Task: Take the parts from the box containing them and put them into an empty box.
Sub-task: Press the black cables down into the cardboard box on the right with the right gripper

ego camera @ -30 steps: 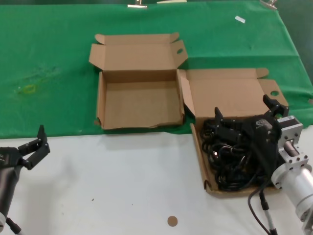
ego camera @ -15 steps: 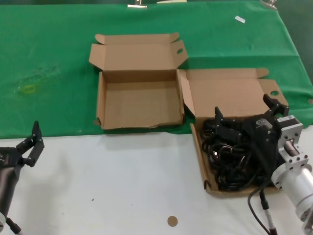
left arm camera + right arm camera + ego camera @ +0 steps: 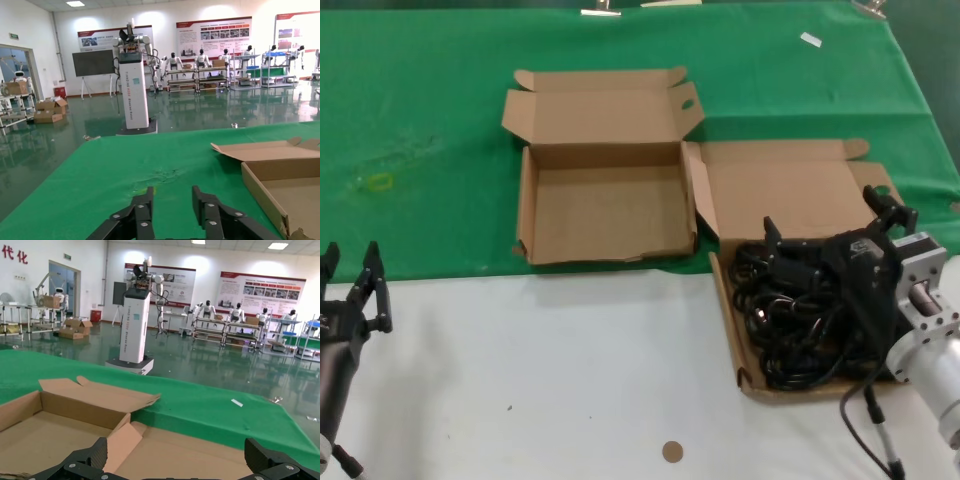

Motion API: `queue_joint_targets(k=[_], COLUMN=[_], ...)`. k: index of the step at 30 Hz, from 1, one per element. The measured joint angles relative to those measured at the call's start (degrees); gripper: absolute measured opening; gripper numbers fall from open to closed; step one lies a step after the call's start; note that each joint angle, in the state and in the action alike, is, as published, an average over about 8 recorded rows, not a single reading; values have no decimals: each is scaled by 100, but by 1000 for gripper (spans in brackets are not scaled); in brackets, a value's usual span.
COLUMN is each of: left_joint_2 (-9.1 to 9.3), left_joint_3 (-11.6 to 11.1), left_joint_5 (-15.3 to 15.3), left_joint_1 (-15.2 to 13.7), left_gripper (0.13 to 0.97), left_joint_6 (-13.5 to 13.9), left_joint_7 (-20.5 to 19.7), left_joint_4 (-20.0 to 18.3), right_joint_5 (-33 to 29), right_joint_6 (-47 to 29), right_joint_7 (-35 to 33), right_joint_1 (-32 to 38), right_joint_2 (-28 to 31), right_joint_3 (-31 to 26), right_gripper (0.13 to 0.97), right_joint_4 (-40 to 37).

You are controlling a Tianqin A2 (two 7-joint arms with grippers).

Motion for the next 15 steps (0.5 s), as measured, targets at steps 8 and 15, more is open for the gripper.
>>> queue_joint_targets(k=[8,15], left_joint_2=[0,0], left_joint_3=[0,0], left_joint_5=[0,0], left_joint_1=[0,0], left_gripper=[270,208], left_joint_6=[0,0], left_joint_7=[0,0], left_joint_4=[0,0], right_joint_5=[-32,-151], right_joint_6=[-329,-656], right_joint_7=[-140,-16], right_joint_1=[52,126], right_joint_2=[283,814], right_joint_3=[104,-90], right_gripper=[966,966], right_joint_4=[-75,-194])
